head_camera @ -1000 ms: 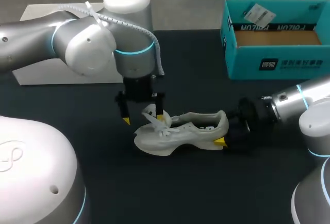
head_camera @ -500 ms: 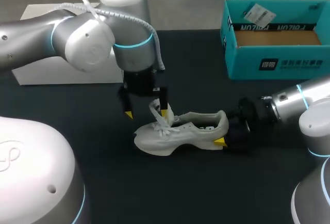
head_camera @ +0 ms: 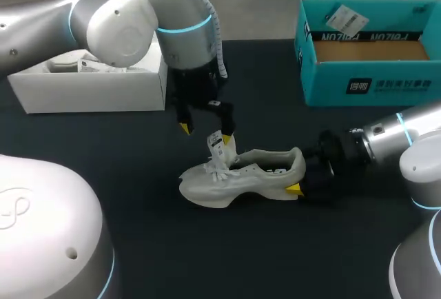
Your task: Take the shoe out of the shoebox, open the shoe tongue, remove and reinsert the insole, then place the shoe into the shoebox
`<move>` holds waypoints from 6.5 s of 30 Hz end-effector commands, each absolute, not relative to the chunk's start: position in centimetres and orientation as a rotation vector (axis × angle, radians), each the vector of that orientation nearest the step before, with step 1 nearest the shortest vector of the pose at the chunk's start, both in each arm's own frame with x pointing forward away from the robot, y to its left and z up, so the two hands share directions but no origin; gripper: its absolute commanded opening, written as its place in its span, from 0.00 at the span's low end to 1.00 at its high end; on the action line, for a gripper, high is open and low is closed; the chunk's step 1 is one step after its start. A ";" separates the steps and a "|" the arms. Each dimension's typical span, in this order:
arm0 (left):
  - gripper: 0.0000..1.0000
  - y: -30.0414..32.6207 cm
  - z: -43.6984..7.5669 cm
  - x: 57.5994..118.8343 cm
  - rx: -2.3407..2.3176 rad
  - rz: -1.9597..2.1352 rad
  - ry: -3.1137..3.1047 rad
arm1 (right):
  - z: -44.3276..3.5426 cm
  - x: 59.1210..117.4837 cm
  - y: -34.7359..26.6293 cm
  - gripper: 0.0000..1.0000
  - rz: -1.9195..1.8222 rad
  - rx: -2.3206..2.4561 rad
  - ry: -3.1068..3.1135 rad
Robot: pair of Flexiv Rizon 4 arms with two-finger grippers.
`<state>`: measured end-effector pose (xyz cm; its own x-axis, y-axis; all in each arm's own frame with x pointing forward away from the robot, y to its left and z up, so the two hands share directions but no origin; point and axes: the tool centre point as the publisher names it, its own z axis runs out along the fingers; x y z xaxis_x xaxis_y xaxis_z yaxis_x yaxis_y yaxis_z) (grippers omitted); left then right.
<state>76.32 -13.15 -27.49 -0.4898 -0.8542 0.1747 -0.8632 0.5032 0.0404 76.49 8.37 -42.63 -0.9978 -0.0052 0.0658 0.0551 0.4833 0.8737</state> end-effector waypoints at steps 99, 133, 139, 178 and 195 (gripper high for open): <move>0.39 -24.4 -39.8 72.7 -0.106 0.030 -2.868 | -43.2 76.3 8.6 0.00 -1.563 -0.047 -2.657; 0.00 -22.9 -39.4 75.2 0.125 0.233 -3.210 | -43.2 76.3 8.6 0.00 -1.563 -0.047 -2.657; 0.00 -22.3 -37.7 75.5 0.152 0.332 -3.186 | -43.2 76.3 8.6 0.00 -1.563 -0.047 -2.657; 0.50 -24.9 -32.9 74.7 0.011 0.753 -2.732 | -43.2 76.3 8.6 0.00 -1.563 -0.047 -2.657; 0.44 -25.1 -34.1 73.6 -0.002 0.798 -2.839 | -43.2 76.3 8.6 0.00 -1.563 -0.047 -2.657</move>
